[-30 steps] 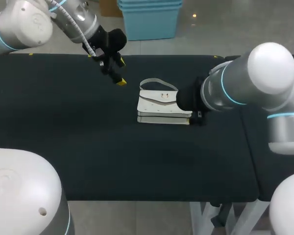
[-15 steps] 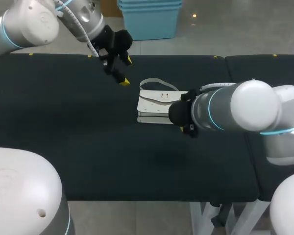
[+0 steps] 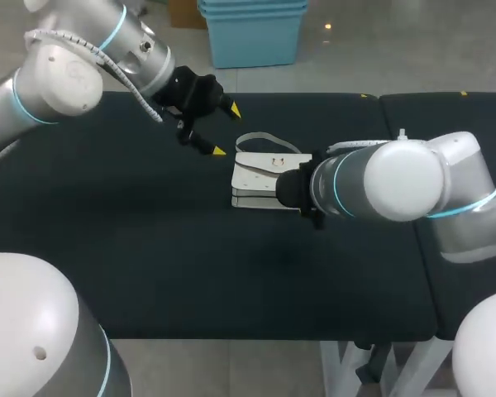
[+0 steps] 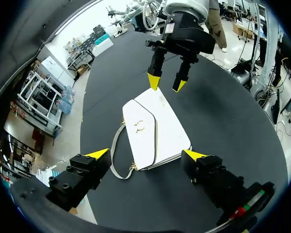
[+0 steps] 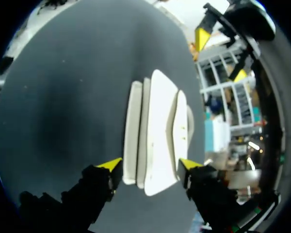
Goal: Pick up the bag, open it, inspect its contents, close it, and place it on the opposite side
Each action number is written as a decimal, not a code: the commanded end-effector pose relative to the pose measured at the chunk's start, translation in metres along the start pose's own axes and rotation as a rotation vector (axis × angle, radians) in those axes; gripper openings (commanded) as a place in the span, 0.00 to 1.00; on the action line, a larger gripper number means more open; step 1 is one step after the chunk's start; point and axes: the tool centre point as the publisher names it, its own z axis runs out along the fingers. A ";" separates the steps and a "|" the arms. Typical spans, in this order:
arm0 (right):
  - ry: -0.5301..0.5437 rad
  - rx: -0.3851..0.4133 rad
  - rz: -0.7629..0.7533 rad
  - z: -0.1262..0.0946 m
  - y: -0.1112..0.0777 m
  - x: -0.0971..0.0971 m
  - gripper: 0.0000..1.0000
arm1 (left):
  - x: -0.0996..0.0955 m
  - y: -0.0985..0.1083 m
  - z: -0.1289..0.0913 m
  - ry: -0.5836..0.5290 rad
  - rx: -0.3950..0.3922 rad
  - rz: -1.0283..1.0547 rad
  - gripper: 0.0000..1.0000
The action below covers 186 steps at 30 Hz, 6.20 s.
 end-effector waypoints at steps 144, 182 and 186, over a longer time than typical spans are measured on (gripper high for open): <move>-0.125 0.078 -0.008 0.036 -0.023 0.005 0.00 | -0.051 0.012 0.088 0.110 0.325 -0.057 0.00; -0.125 0.078 -0.008 0.036 -0.023 0.005 0.00 | -0.046 0.018 0.134 0.058 0.068 -0.103 0.42; -0.125 0.078 -0.008 0.036 -0.023 0.005 0.00 | -0.054 0.023 0.141 0.064 0.044 -0.123 0.43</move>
